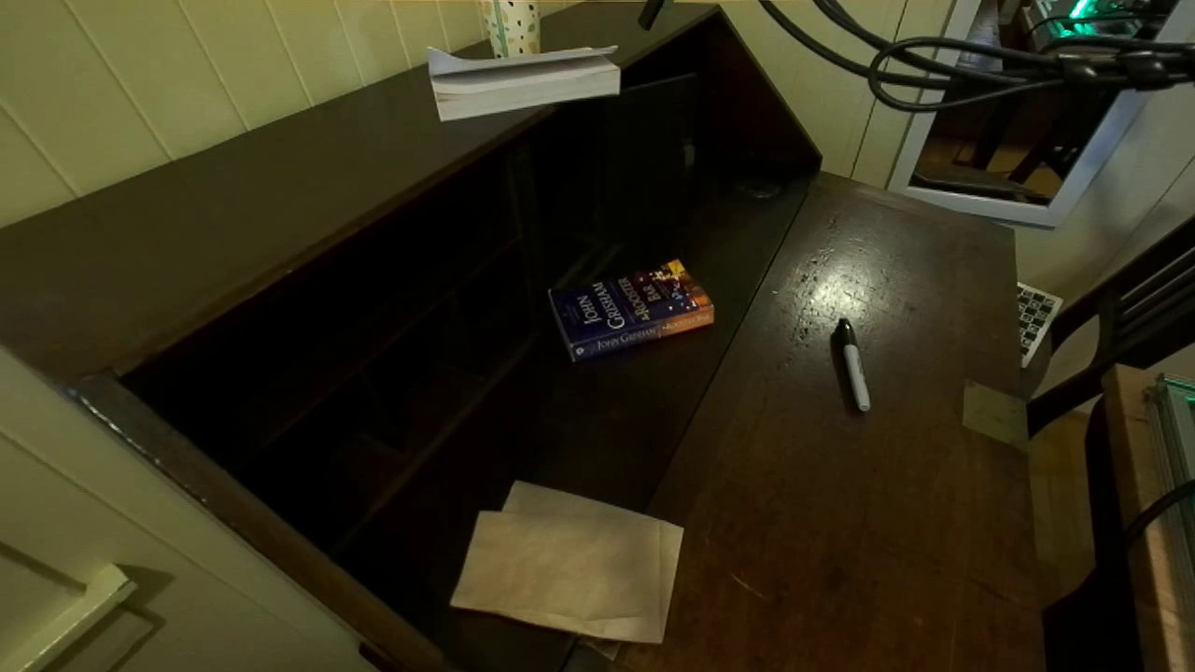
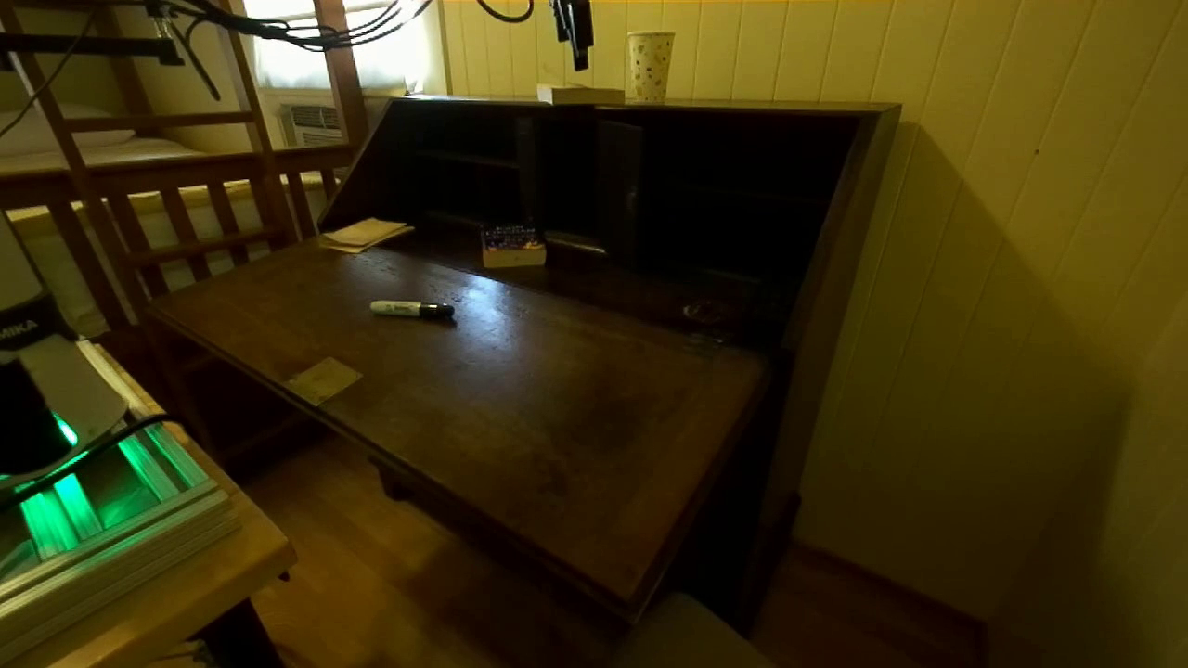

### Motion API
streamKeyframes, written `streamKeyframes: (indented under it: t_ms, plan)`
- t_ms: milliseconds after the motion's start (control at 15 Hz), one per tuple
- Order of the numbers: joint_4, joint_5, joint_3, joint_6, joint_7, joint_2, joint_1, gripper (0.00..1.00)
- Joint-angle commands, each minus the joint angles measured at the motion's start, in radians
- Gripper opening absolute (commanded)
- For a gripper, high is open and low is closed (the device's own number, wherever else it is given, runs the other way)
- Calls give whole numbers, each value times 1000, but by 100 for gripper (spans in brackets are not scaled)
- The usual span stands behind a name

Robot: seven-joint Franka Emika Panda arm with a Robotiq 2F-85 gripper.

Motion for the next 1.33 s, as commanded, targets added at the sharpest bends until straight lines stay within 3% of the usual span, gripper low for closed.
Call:
streamKeyframes:
  t_ms: [0, 400, 1267]
  plan:
    - [-65, 127, 1, 1, -25, -35, -30, 100]
    - [-113, 388, -2, -17, -251, -29, -71, 100]
    - [-132, 571, -50, -187, -487, 8, -93, 100]
